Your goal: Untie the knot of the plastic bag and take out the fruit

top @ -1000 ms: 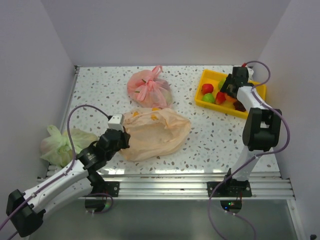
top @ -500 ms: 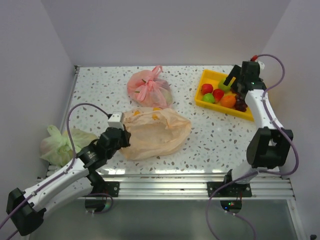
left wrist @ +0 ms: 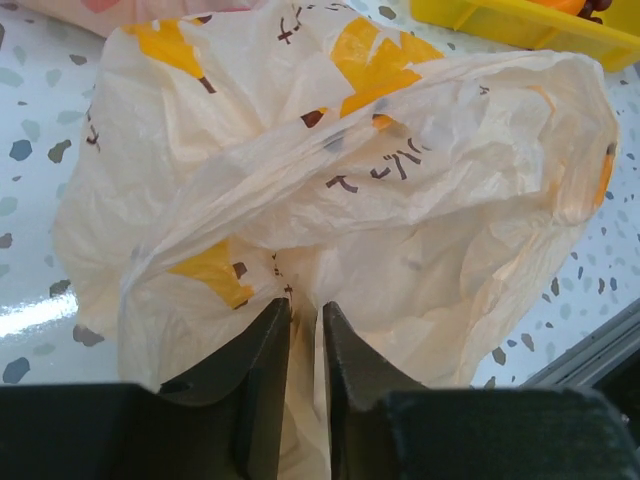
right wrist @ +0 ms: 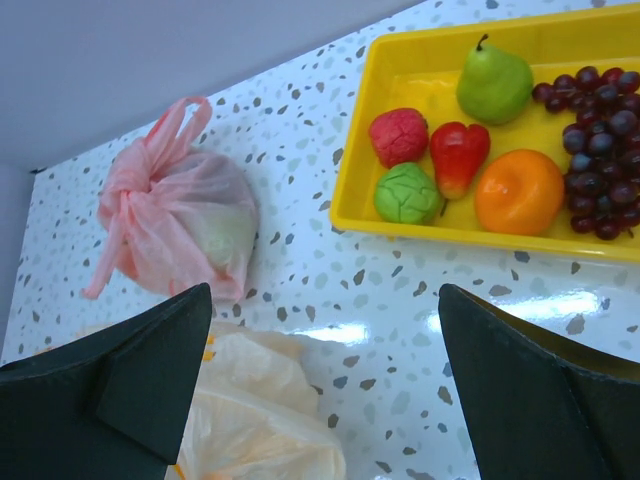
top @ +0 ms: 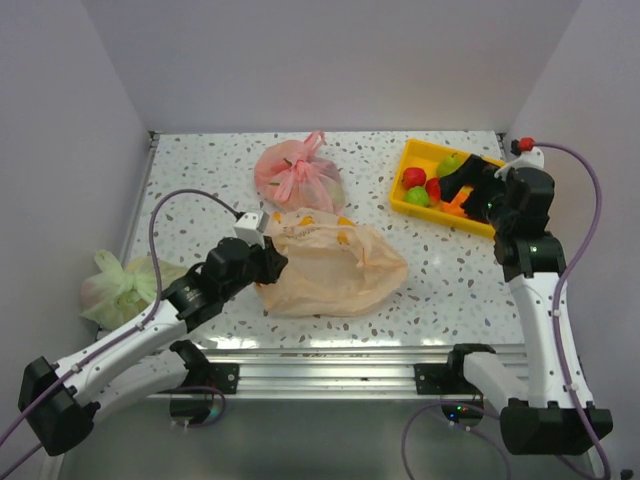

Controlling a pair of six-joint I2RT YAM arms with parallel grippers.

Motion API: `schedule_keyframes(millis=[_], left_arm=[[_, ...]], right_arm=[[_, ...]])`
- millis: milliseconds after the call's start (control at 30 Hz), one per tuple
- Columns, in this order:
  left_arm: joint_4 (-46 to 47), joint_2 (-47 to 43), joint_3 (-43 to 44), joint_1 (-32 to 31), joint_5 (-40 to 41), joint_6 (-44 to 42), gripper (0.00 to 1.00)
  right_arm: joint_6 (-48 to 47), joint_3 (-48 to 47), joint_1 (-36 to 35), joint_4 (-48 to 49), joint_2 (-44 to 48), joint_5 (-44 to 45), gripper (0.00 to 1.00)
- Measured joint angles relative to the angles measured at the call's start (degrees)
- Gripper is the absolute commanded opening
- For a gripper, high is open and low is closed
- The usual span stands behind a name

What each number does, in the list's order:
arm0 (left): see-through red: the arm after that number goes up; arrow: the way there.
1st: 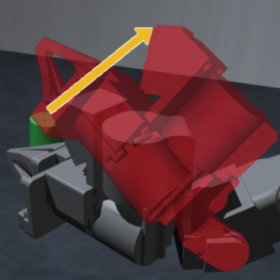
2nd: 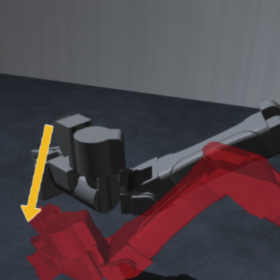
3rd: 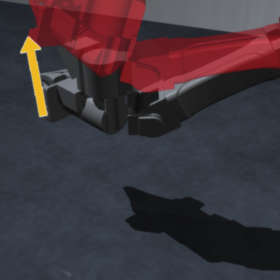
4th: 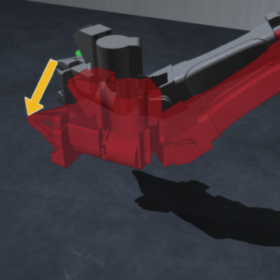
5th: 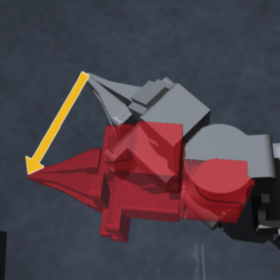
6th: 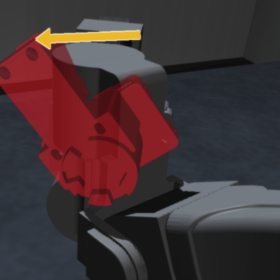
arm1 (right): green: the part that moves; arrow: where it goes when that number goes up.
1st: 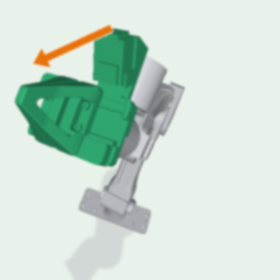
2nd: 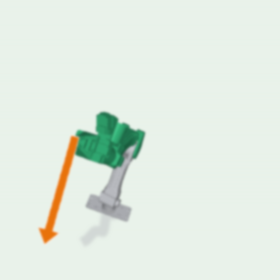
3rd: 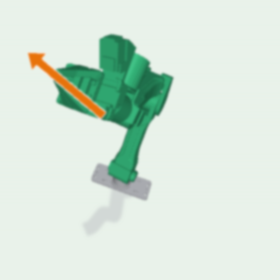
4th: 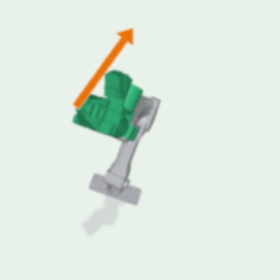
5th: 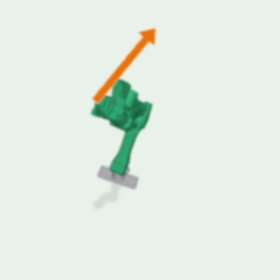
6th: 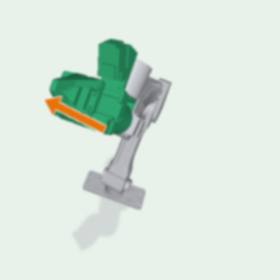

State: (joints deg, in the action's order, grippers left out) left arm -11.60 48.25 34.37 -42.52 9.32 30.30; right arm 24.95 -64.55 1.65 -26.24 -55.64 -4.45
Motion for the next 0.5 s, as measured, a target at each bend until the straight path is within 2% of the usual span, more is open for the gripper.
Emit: schedule_keyframes(millis=[33, 67, 133, 233, 267, 333, 433, 500], left_arm=[[0.02, 0.66, 0.52, 0.0, -0.2, 0.0, 0.31], [-0.04, 1.11, 0.85, 0.0, -0.24, 0.02, 0.4], [-0.48, 1.36, 1.09, 0.0, -0.11, 0.09, 0.48], [-1.77, 0.81, 1.16, 0.0, 0.33, 0.42, 0.64], [-2.32, 0.33, 1.18, 0.0, 0.52, 0.59, 0.74], [-3.93, -1.2, 1.31, 0.0, 1.36, 0.66, 0.88], [-6.88, -3.72, 2.91, 0.0, 3.08, 1.05, 0.99], [-9.05, -5.31, 5.18, 0.0, 4.96, 1.05, 1.0]], right_arm=[[-0.15, 0.11, -0.39, -0.42, 0.33, -0.44, 0.99], [-0.5, 0.09, -0.94, -1.07, 0.68, -0.94, 0.99], [-1.25, -0.04, -2.36, -2.58, 1.68, -1.07, 0.99], [-2.93, -1.95, -4.24, -6.12, 3.45, -0.37, 0.99], [-3.52, -3.15, -4.79, -7.21, 4.04, 0.26, 0.99], [-4.59, -5.95, -5.66, -8.44, 5.25, 1.33, 0.99], [-6.01, -9.44, -6.73, -9.51, 7.04, 3.43, 0.99], [-7.06, -11.41, -7.48, -10.38, 8.15, 4.94, 0.99]])
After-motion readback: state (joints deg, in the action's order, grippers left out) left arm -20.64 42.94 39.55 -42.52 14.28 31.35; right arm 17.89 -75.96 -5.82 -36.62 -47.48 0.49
